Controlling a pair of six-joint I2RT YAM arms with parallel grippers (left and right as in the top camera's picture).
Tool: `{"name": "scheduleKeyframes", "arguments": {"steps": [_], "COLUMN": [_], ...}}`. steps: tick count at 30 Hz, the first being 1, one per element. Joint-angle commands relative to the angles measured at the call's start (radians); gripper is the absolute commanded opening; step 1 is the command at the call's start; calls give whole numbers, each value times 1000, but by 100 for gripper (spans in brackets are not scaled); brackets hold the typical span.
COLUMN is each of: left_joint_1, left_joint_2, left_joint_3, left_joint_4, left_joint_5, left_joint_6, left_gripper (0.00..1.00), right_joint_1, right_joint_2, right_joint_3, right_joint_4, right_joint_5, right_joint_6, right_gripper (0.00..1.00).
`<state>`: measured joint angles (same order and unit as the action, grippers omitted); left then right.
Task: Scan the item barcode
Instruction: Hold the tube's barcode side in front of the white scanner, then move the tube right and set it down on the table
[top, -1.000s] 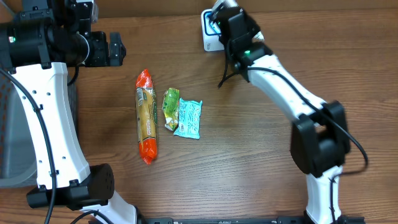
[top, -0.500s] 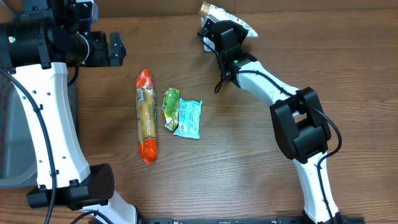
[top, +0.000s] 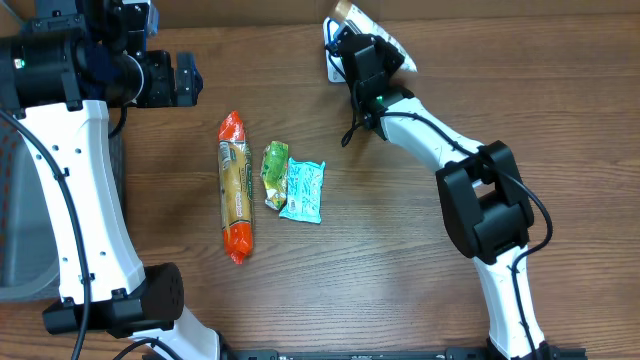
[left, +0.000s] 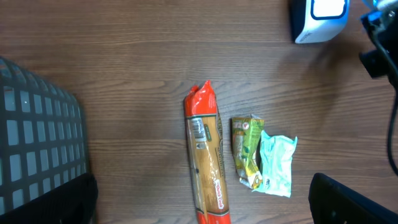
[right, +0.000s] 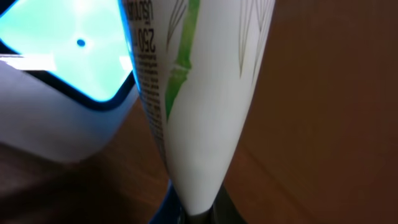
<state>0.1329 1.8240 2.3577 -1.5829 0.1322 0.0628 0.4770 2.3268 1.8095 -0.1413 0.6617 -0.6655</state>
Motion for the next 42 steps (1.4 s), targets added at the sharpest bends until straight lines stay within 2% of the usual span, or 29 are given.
{"name": "scheduleKeyframes", "arguments": {"steps": [1,8,11,12,13,17,26,34,42], "left_joint_1": [6,6,6,6,6,6,6,6,6], "left_joint_2": [-13,-13,-13,-13,-13,-13,-13,-13,-13], "left_joint_3": [16,16,16,16,16,16,16,16,16], "left_joint_4": [1,1,1,1,1,1,1,1,1], "left_joint_5": [14,14,14,14,14,14,14,14,14], "left_joint_6": [20,20,20,20,20,20,20,20,20], "left_gripper": [100,100,99,100,100,99,100,99,99], "right_joint_1": [-3,-130,-229,-284,-317,-420,-445,-445,-445], "right_joint_2": [-250,-537,-564,-562,-558,-550,-550,-550,-541], "right_joint_3": [27,26,26,21,7,-113,-401,-461,-462], "right_joint_4": [-142,-765,-972,-1062,-1098,-1092,-822,-718,-692], "right_joint_5": [40,-332,-436,-466,-473,-517,-581,-518,-486], "right_joint_6": [370,1233,1550,1699,1767,1880,1927,1926,1927], "right_gripper": [4,4,4,4,4,4,4,4,4]}}
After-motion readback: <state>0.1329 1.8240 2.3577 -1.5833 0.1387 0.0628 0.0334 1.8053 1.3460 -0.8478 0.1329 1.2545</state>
